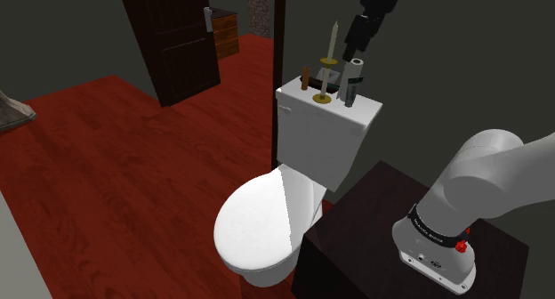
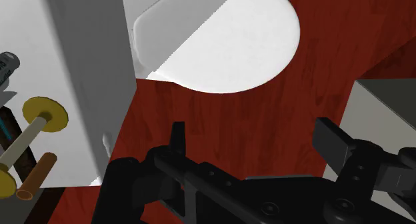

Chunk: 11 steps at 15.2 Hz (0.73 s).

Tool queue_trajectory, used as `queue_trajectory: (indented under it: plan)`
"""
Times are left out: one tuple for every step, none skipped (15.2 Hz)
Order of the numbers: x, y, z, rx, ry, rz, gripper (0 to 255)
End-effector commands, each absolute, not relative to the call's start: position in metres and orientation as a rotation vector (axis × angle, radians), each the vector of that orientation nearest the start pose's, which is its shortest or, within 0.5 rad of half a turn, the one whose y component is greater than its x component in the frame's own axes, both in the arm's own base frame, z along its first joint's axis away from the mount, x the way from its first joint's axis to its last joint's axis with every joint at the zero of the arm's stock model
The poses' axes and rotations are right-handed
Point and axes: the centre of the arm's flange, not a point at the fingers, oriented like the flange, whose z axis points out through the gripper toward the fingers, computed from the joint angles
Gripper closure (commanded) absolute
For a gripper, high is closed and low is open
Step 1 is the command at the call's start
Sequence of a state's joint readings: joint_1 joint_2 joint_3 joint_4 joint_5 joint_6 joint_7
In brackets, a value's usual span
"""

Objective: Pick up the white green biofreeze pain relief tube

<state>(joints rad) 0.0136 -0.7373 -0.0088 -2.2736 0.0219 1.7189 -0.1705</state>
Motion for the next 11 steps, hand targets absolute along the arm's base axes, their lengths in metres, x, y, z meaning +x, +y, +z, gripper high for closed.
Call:
queue_trajectory:
  plan:
    - [0.336,0.003,0.629,-3.104,-0.273,-0.288,0]
    - [0.339,-0.009,0.624,-3.103,-0.293,-0.276,0]
    - [0.342,-0.021,0.618,-3.102,-0.313,-0.264,0]
    - [0.345,-0.033,0.613,-3.102,-0.333,-0.253,0]
    - [0.349,-0.045,0.608,-3.101,-0.353,-0.241,0]
    - [0.352,-0.056,0.602,-3.100,-0.372,-0.229,0]
    - [0.356,-0.068,0.597,-3.098,-0.392,-0.217,0]
    - [0.360,-0.080,0.592,-3.097,-0.412,-0.206,0]
    - [0.364,-0.091,0.586,-3.095,-0.432,-0.194,0]
    - [0.368,-0.103,0.581,-3.093,-0.451,-0.182,0]
    - [0.372,-0.114,0.576,-3.092,-0.471,-0.170,0]
